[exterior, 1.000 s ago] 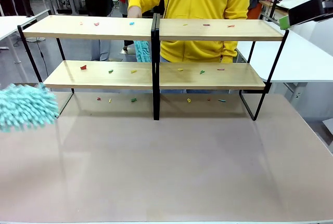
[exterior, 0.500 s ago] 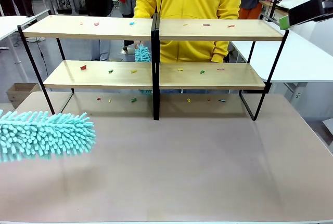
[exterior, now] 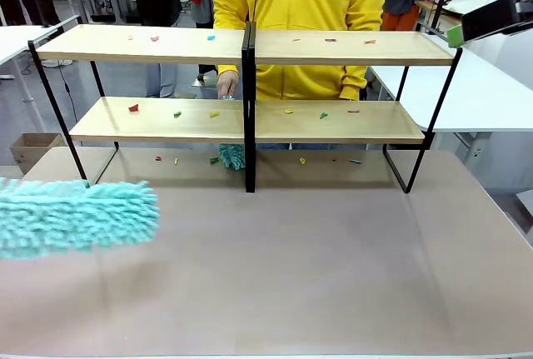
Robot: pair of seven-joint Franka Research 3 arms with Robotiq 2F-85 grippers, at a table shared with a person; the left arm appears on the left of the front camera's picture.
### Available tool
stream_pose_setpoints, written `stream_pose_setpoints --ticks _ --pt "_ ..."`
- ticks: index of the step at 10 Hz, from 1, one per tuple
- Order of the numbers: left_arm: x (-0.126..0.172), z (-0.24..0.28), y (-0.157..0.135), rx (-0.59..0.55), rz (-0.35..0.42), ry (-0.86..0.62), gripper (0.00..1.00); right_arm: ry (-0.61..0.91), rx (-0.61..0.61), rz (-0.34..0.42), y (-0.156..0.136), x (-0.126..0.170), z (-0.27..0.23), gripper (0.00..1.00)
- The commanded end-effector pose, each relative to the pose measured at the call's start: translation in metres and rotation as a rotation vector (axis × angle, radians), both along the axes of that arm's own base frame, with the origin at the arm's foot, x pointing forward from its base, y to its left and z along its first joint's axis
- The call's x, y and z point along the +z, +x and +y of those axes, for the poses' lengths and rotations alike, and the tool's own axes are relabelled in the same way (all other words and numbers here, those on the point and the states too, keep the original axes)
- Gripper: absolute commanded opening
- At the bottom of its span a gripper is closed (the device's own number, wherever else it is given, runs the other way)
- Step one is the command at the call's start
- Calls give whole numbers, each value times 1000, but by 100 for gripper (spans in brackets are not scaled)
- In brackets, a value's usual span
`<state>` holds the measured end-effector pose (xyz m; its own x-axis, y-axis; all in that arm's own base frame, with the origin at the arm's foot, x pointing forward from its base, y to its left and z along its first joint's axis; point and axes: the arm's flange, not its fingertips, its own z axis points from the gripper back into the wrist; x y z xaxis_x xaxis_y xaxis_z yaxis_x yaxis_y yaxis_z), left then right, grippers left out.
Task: Clean the shelves.
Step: Clean a randomly selected level of the Shelf with the Duster.
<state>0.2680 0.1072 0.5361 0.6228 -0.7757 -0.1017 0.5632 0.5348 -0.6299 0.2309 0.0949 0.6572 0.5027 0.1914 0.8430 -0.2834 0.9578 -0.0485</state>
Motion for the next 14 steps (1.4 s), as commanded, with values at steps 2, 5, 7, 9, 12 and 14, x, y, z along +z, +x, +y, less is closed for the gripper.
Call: stream_pose_setpoints --ticks 2,5,7,9,12,14 --pt "26 115 -79 93 -138 -236 12 2 0 0 1 0 0 100" --pt "22 148 -113 282 -257 -369 12 2 0 0 1 0 0 100" --pt "11 158 -132 275 -246 -338 12 2 0 0 1 0 0 100" --pt "13 156 -121 320 -233 -346 12 2 0 0 1 0 0 100" --pt "22 93 -79 162 -165 -266 12 2 0 0 1 0 0 100" --pt "17 41 -49 226 -86 -293 12 2 0 0 1 0 0 100"
